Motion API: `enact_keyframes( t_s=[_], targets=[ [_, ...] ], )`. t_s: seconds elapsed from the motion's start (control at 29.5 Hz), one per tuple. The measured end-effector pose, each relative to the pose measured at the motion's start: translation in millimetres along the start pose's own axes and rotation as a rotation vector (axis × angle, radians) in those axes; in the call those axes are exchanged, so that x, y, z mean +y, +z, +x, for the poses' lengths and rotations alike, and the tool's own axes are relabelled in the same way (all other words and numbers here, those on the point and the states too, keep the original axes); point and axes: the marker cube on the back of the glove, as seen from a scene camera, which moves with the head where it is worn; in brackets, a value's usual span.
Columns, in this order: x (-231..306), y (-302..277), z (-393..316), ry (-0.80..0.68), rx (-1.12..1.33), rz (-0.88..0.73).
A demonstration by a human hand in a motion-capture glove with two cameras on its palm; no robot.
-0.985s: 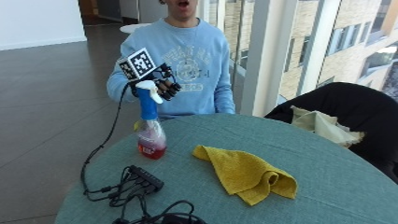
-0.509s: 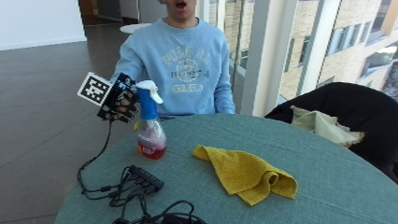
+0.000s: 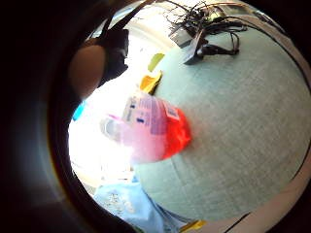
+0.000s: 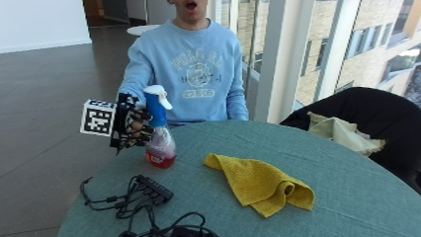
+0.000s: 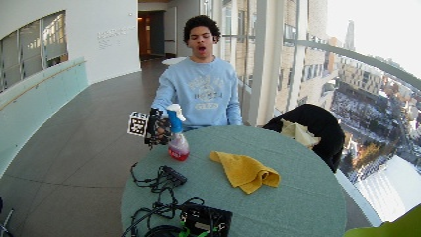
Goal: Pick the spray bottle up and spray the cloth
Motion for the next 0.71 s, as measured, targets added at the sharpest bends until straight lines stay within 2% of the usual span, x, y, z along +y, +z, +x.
enact_keyframes(
  t_s=[0.14, 0.31, 0.71],
  targets=[
    [-11, 7, 7, 0.055, -0.032, -0.004],
    [-17, 13, 12, 0.015, -0.016, 0.027],
    [-35, 26, 3, 0.025, 0.140, 0.238]
  ],
)
